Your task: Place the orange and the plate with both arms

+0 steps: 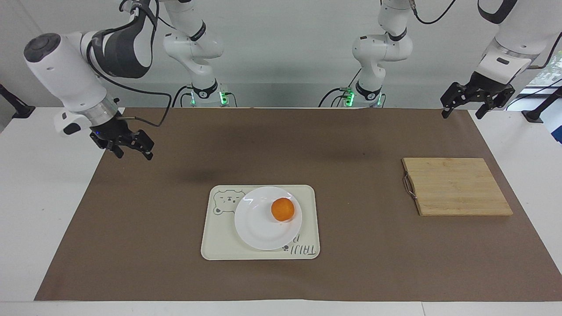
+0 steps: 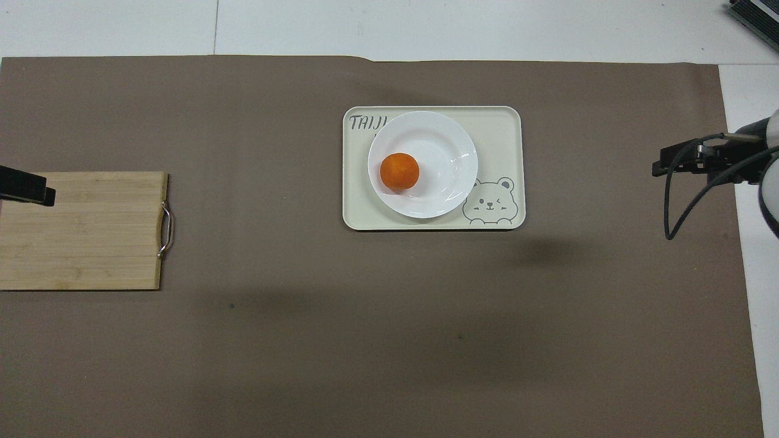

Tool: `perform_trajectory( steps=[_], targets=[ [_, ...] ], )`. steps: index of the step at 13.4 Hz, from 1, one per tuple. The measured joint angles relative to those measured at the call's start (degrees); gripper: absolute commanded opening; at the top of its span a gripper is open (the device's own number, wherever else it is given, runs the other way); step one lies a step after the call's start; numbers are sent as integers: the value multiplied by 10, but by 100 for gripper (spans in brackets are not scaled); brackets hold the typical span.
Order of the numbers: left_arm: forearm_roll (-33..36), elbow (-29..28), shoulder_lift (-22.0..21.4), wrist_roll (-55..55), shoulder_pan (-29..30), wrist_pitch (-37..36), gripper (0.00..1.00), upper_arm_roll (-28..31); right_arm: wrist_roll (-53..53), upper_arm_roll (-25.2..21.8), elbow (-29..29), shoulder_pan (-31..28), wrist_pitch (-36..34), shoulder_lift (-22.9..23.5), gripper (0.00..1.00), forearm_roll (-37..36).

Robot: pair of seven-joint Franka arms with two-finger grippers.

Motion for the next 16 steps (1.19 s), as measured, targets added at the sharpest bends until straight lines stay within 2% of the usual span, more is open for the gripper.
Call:
perform_trajectory(
  steps=[4, 8, 10, 13, 16],
  targets=[
    [0, 0, 0, 0, 0, 0, 100, 0, 0, 13, 23, 4, -92, -52, 100, -46],
    [0, 0, 0, 0, 0, 0, 100, 0, 0, 16, 87, 8, -185, -64, 100, -62],
    [0, 0, 0, 0, 0, 0, 100, 0, 0, 18, 100, 10, -196, -72, 100, -62],
    [0, 0, 0, 0, 0, 0, 100, 0, 0, 29, 60, 11, -185, -101, 100, -62],
    [0, 0, 0, 0, 0, 0, 100, 0, 0, 32, 41, 11, -179, -112, 100, -62]
  ],
)
